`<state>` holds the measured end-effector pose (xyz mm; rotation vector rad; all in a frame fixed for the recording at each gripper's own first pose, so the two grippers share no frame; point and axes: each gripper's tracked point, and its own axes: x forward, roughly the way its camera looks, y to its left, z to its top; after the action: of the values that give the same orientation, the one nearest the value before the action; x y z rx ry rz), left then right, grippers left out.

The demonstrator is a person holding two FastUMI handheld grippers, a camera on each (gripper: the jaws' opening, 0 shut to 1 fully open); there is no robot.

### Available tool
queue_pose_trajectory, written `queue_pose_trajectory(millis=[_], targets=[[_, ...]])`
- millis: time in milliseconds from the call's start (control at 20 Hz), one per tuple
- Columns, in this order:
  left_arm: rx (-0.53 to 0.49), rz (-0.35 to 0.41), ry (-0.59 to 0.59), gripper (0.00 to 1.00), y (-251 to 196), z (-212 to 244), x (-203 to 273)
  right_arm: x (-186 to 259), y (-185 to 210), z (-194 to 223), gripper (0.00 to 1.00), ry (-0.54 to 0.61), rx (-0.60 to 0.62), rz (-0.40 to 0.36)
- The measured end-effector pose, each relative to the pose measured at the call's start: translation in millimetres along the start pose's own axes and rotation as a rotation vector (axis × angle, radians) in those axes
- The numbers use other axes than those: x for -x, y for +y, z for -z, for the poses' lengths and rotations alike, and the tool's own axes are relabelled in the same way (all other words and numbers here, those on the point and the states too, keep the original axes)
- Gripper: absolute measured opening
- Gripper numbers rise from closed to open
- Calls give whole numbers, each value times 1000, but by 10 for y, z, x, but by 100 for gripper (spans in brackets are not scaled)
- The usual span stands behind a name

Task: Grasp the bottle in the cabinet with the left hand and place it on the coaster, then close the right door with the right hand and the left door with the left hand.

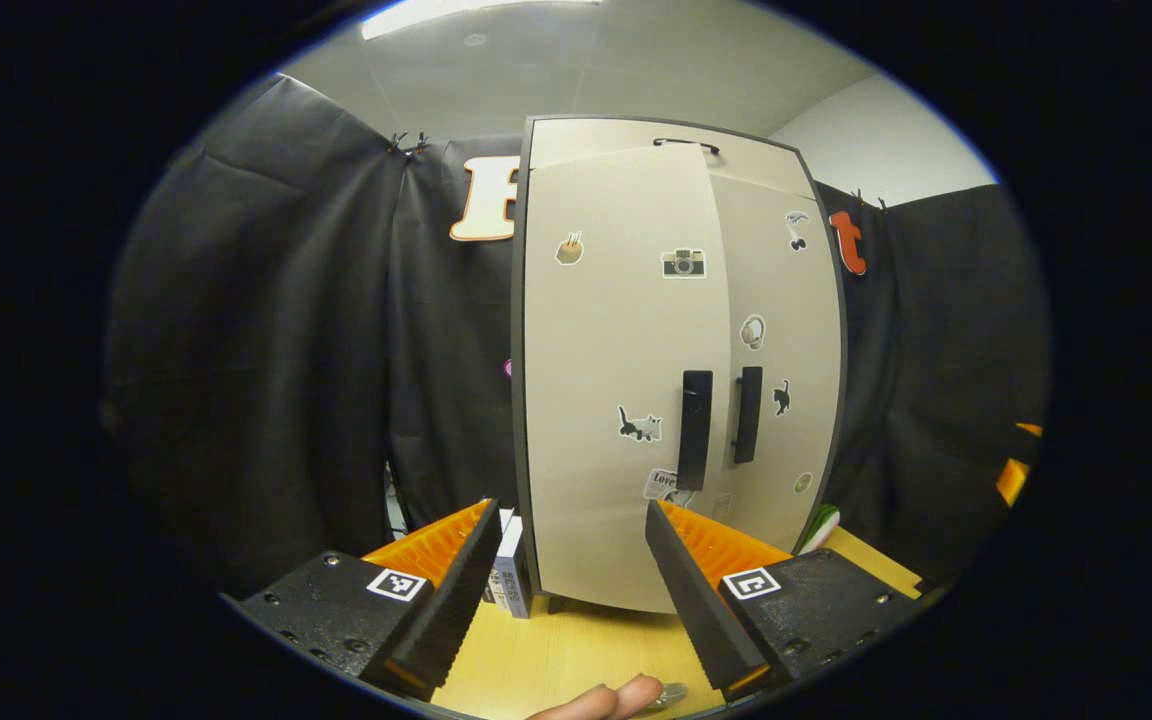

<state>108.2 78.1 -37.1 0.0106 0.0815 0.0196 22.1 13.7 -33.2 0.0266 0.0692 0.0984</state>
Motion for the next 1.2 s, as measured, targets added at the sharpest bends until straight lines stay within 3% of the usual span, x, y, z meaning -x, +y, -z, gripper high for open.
queue_pose_trajectory(millis=[550,600,650,1200], targets=[[17,30,-12,92,-18,-5,178,-445,320,-195,94,5,-58,40],[34,44,-18,92,-40,-25,179,-452,326,-228,100,-1,-64,45],[49,53,-22,92,-54,-39,174,-451,329,-259,94,-10,-66,50],[27,98,-42,92,-13,-2,34,-472,444,-170,97,-29,15,123]])
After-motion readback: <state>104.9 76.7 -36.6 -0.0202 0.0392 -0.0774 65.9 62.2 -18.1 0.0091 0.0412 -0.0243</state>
